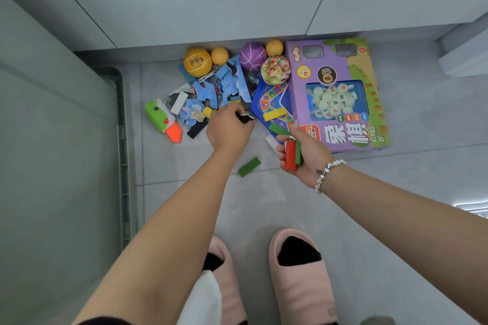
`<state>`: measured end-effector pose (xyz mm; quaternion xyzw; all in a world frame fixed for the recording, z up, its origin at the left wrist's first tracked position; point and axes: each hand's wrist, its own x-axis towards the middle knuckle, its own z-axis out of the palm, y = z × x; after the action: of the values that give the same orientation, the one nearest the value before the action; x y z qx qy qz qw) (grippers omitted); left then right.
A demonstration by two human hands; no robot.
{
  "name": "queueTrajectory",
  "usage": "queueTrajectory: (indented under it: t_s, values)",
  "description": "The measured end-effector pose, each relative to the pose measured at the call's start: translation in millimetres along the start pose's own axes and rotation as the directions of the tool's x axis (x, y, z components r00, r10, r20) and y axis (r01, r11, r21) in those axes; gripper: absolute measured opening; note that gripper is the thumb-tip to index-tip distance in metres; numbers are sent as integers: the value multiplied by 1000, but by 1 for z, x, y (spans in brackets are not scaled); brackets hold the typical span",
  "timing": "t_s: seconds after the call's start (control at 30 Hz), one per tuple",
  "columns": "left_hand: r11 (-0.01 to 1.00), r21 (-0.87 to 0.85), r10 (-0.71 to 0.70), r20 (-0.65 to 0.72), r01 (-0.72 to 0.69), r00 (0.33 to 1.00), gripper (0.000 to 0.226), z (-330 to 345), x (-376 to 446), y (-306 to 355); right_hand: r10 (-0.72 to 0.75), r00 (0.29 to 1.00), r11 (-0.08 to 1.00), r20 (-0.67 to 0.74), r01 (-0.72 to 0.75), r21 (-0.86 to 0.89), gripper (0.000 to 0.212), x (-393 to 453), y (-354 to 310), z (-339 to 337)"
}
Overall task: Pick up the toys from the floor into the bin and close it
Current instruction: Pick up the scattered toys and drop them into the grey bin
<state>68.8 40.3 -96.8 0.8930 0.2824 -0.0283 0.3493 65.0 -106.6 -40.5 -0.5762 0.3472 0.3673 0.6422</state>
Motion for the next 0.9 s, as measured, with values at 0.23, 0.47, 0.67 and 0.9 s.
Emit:
queueTrajectory:
  t_s: [0.23,0.47,0.67,0.9]
  values:
    - [984,-150,-96,38,101,995,22,-5,-12,-5,8,1000,1000,-12,-8,7,37,1,1,3]
    - [995,-71,-57,110,65,992,29,0,-6,-4,5,1000,1000,-5,-5,-5,36,0,1,3]
    - [993,89,-87,63,81,994,24,10,-2,5,-2,1000,1000,-7,2,-6,37,1,3,-1]
    - [991,130,-33,48,26,998,23,15,4,5,4,1000,1000,-9,-4,-5,37,2,2,-2]
